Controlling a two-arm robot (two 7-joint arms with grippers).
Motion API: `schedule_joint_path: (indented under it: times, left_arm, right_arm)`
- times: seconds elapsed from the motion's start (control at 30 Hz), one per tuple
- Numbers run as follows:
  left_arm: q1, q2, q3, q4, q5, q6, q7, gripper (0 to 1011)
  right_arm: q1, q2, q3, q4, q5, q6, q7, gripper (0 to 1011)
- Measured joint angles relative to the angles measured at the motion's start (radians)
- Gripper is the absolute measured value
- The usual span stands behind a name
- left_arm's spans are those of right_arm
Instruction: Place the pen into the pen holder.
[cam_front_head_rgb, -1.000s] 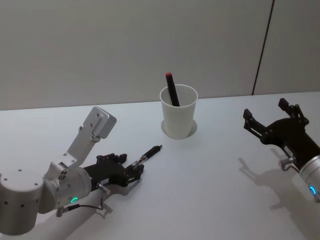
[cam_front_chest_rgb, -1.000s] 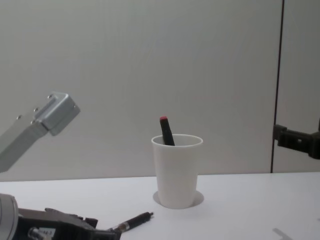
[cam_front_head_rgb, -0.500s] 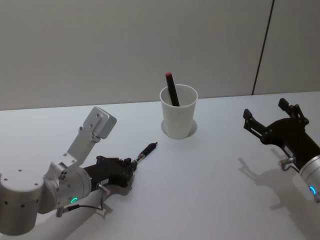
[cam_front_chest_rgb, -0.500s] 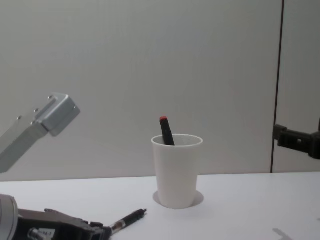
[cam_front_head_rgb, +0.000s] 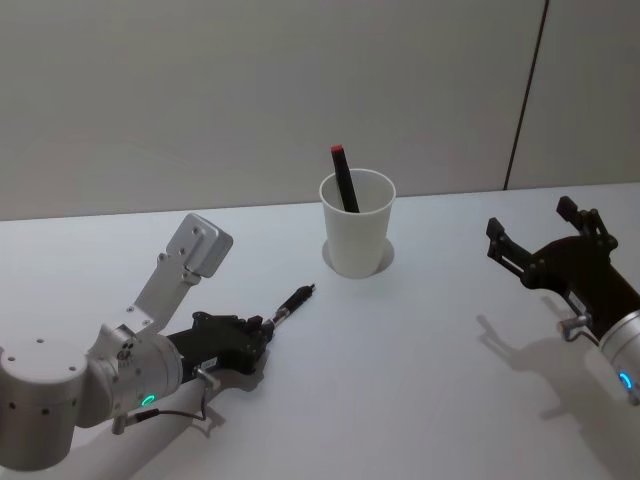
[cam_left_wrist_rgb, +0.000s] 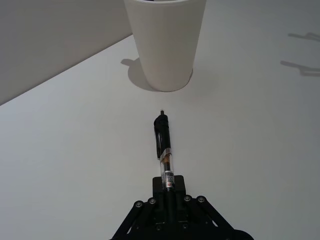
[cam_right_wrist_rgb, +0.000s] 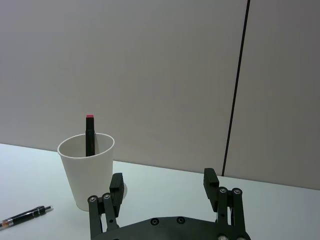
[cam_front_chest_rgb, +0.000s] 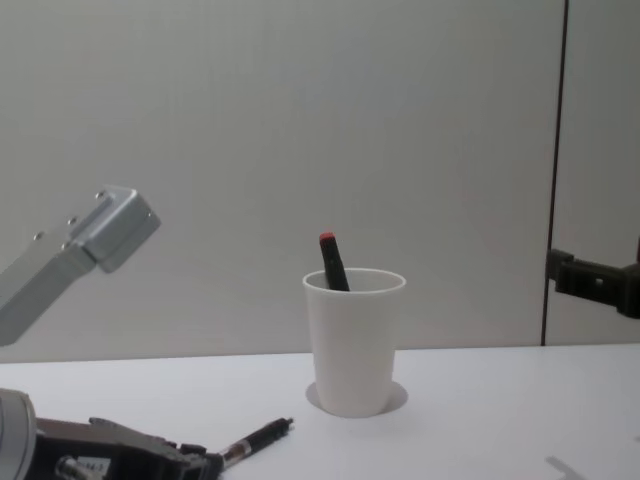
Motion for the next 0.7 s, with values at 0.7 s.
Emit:
schedule_joint_path:
  times: [0.7]
  left_arm:
    - [0.048,0.020,-0.035,-0.043,-0.101,-0.196,0.127,129]
  right_arm:
    - [0.000,0.000,0.000,0.000,0.000,0.000,0.000,1001]
